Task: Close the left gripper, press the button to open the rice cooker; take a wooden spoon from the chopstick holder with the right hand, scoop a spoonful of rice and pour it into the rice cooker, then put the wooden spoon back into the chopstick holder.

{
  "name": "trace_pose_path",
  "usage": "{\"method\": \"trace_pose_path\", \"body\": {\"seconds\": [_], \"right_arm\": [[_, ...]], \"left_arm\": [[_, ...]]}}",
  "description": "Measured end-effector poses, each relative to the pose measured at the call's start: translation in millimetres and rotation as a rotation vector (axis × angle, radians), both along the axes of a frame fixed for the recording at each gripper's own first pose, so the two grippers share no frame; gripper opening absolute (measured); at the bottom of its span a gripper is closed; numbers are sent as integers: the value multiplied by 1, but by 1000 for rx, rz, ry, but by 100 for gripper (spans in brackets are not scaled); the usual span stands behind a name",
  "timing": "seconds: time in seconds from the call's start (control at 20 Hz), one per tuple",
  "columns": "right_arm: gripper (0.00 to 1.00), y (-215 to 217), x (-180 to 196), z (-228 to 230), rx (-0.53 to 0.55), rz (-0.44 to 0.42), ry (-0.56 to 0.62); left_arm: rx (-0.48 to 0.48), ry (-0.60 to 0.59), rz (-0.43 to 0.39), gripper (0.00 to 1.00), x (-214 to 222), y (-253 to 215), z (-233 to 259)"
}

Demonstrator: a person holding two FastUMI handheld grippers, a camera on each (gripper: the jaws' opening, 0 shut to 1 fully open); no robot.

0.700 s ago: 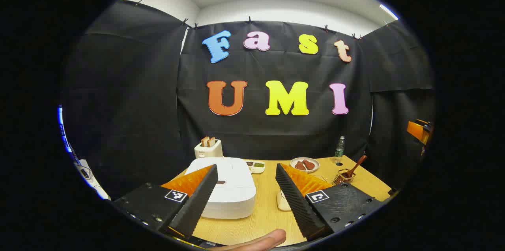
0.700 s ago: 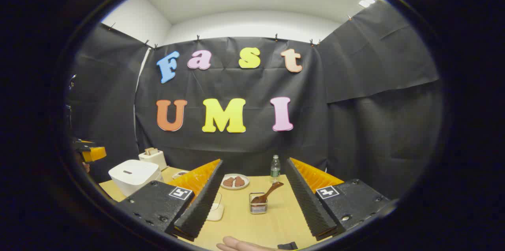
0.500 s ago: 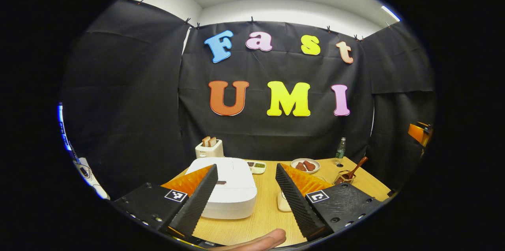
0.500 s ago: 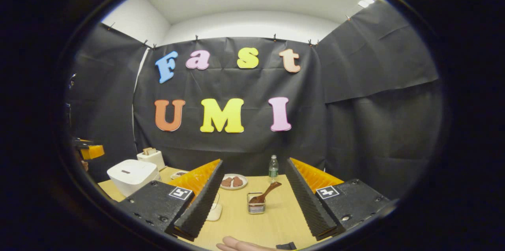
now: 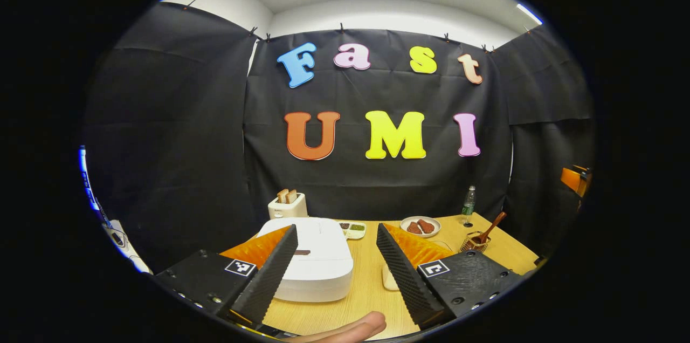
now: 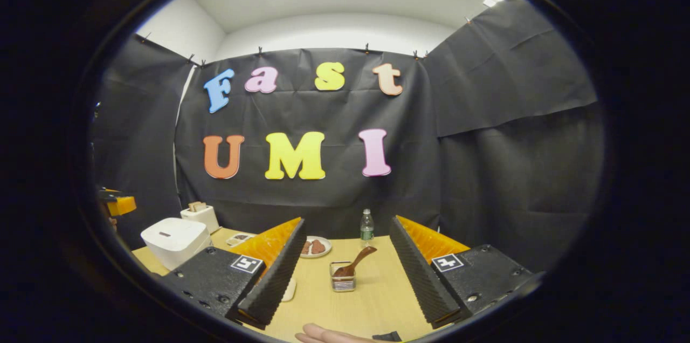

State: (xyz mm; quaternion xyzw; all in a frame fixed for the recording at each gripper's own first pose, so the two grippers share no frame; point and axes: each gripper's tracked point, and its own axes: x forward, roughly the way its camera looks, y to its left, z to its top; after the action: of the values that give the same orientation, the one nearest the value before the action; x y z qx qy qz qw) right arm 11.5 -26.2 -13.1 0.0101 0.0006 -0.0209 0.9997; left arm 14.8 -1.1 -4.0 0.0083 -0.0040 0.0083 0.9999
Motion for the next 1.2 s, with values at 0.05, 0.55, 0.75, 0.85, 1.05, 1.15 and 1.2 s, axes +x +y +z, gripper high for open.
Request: {"method": "trace_pose_path", "body": {"seconds": [0.05,0.55,0.75,0.85,1.05,1.15,1.2], "right_arm": [[96,-2,1,-1,0,-2,-4],[99,-32,26,-23,25,-27,-31],[96,-55,36,-37,26,-59,-35],[96,-63,41,-41,10,-66,-34],[96,-66,56,-53,-4,-54,-10],[96,-68,64,-56,2,-49,-6],[99,-66,68,-55,16,-40,-12]], "left_arm": [[-2,1,6,94,1,1,0],[82,-123,66,77,19,7,16],[137,-128,21,53,26,-17,21],[150,-111,37,48,29,-17,18],[176,-81,87,51,46,-8,9],[172,-64,103,50,60,0,2],[147,-48,111,26,63,8,-2]]}}
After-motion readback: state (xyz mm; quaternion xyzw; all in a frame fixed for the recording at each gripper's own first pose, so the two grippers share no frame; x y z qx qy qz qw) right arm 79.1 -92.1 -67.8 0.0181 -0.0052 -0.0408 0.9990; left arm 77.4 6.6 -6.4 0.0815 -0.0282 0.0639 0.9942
